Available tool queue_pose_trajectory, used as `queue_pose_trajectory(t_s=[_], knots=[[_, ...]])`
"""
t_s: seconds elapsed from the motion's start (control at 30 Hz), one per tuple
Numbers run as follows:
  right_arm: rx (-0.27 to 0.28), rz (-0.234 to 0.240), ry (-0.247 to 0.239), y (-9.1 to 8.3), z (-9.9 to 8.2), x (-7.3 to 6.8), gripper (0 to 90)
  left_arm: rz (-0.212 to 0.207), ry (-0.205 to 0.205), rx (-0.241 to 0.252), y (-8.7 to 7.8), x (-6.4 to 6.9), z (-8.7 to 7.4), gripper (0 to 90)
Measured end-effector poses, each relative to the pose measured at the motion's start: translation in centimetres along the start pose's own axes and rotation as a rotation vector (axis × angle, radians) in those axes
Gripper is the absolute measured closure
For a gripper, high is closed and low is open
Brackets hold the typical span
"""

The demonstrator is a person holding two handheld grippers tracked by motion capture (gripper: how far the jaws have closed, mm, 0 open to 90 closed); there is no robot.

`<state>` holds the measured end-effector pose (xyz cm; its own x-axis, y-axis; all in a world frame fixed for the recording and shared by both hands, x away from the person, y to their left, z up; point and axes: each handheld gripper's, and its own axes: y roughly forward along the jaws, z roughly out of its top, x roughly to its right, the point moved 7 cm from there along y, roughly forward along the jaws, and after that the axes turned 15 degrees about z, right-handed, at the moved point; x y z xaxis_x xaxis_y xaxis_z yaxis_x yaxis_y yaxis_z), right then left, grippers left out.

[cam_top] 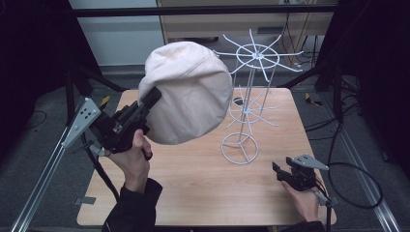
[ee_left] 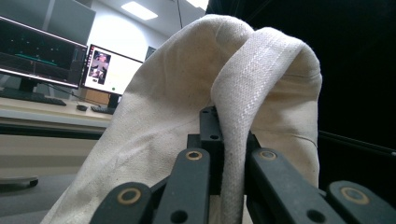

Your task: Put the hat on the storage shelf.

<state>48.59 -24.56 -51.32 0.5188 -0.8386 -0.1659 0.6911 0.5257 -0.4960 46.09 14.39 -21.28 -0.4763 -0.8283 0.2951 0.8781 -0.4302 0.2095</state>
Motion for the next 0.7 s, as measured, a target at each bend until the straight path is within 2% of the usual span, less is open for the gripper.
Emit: queue_pose_trajectory(t_s=[0.27,0.7], knots=[[0.0,-0.001,-0.003,0.0,0.0,0.1,41.2,-0.005,-0.016,0.017,1.4,1.1,0.4,88.3],[0.003,0.008,0.011,0.0,0.0,0.1,41.1,-0.005,-0.012,-0.01,4.2,2.7,-1.0,88.3]])
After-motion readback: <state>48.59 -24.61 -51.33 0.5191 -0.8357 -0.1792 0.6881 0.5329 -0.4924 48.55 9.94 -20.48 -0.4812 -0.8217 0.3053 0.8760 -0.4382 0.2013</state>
